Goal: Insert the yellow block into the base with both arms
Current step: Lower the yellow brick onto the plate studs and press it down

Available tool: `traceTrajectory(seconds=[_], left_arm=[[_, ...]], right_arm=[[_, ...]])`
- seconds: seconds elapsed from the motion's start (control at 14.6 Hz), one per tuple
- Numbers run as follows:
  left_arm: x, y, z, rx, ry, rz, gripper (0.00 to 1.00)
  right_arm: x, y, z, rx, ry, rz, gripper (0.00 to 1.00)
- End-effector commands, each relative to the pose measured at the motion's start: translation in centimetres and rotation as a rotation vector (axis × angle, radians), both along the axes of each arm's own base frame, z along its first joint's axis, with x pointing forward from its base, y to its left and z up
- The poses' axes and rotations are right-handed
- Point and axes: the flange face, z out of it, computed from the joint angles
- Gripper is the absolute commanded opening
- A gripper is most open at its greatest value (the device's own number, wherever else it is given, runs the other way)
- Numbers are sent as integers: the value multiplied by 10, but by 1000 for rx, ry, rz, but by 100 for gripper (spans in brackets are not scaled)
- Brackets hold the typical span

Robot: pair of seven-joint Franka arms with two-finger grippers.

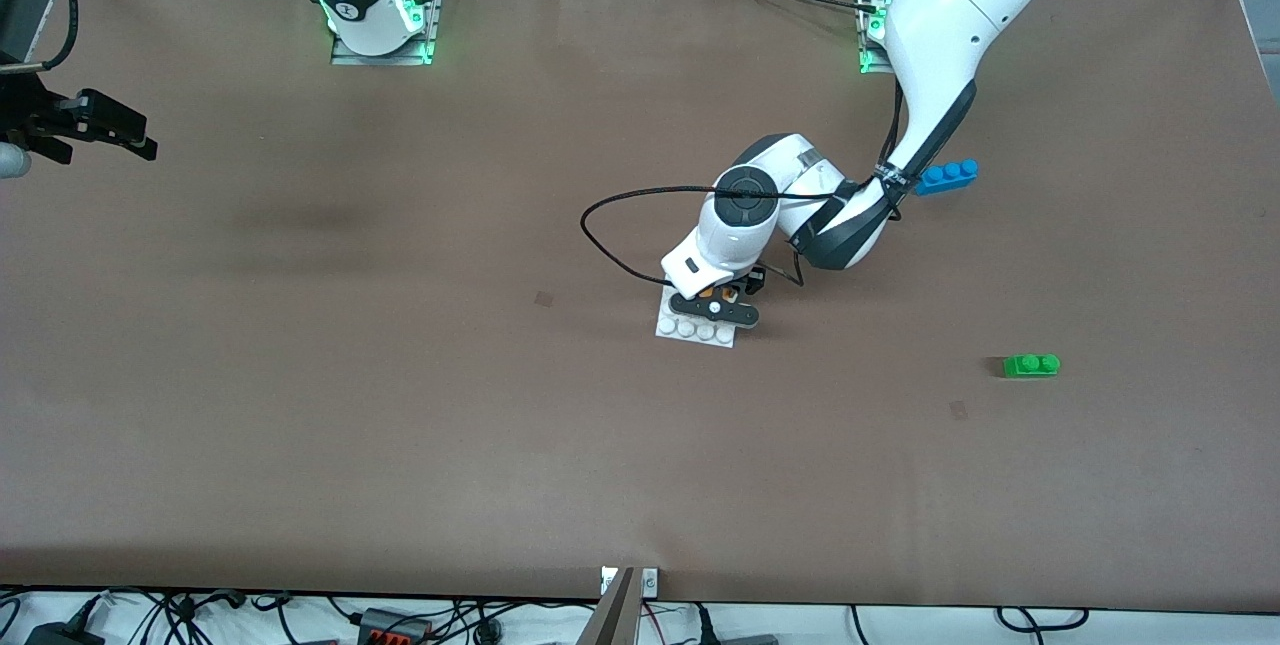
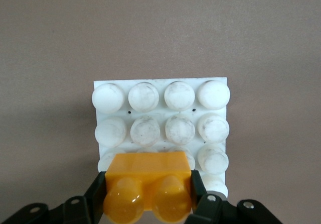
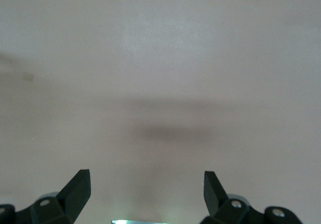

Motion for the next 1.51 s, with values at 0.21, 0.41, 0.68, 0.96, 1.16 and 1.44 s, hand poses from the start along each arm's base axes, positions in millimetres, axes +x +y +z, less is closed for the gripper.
traceTrajectory(seconds=[0.21, 0.41, 0.68, 0.96, 1.16, 1.44], left_arm=[[-21, -2, -45, 23, 59, -13, 51], [-17, -2, -41, 17, 51, -8, 51], [-15, -2, -42, 6, 49, -2, 47], [-9, -4, -36, -6, 39, 10, 47], [4, -6, -22, -25, 15, 36, 46], [9, -8, -17, -41, 21, 70, 46]], right_arm=[[0, 2, 5, -2, 1, -2, 100], [0, 2, 5, -2, 1, -2, 100], [0, 2, 4, -2, 4, -2, 100], [0, 2, 4, -2, 4, -2, 100], [0, 2, 4, -2, 4, -2, 100], [0, 2, 4, -2, 4, -2, 100]])
